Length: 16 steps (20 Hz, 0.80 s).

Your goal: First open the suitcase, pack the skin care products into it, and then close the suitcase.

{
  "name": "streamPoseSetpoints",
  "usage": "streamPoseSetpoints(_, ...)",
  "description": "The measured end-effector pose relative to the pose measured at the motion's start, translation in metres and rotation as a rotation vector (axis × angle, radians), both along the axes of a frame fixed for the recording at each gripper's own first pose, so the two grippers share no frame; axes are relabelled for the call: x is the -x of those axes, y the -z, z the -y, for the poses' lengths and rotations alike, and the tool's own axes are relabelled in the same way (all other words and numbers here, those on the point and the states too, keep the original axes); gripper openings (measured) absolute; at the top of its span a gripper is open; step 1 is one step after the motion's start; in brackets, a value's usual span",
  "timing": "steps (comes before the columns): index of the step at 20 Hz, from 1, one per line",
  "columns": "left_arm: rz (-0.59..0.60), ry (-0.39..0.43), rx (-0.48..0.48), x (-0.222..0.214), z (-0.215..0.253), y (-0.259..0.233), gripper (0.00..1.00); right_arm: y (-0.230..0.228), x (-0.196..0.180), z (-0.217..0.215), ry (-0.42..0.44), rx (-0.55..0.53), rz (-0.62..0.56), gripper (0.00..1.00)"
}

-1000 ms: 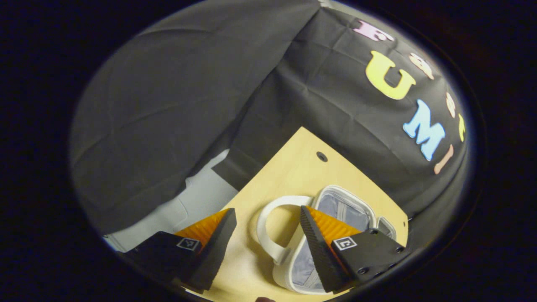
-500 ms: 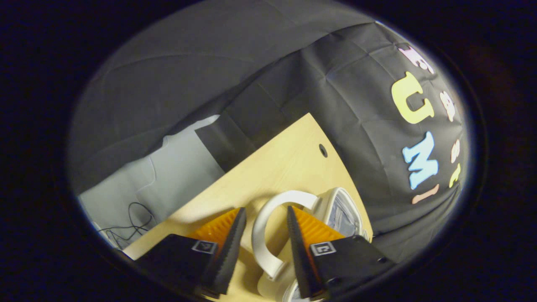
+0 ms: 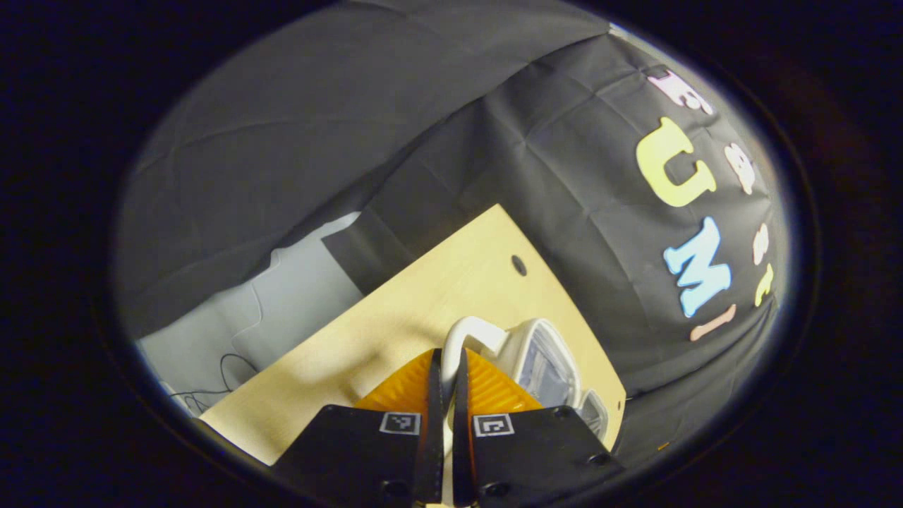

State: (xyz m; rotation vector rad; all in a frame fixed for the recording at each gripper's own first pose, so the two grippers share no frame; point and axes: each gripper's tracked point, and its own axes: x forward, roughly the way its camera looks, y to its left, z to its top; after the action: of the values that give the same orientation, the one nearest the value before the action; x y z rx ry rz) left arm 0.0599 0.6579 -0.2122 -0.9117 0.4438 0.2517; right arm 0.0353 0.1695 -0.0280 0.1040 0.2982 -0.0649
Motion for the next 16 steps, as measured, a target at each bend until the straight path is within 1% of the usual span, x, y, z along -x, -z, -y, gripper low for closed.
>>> streamPoseSetpoints(3, 0.097, 0.026, -0.051, 0.007, 0.032, -0.083, 0.13, -0.006, -0.002, 0.010, -0.019, -0.005, 0.025, 0.98)
streamPoseSetpoints(5, 0.149, 0.060, -0.115, 0.009, 0.069, -0.136, 0.13, -0.007, -0.003, 0.020, -0.027, -0.006, 0.042, 0.98)
streamPoseSetpoints(8, 0.224, 0.130, -0.250, 0.003, 0.153, -0.201, 0.13, -0.009, -0.005, 0.039, -0.038, -0.005, 0.067, 0.98)
streamPoseSetpoints(10, 0.279, 0.172, -0.331, 0.004, 0.210, -0.233, 0.12, -0.008, -0.005, 0.053, -0.047, -0.003, 0.081, 0.98)
streamPoseSetpoints(11, 0.290, 0.197, -0.357, 0.005, 0.241, -0.243, 0.12, -0.007, -0.005, 0.061, -0.056, -0.004, 0.083, 0.98)
streamPoseSetpoints(13, 0.303, 0.248, -0.376, 0.004, 0.301, -0.251, 0.13, -0.004, -0.004, 0.077, -0.072, -0.009, 0.091, 0.98)
streamPoseSetpoints(16, 0.298, 0.314, -0.399, -0.002, 0.386, -0.241, 0.13, 0.003, -0.002, 0.102, -0.104, -0.004, 0.100, 0.98)
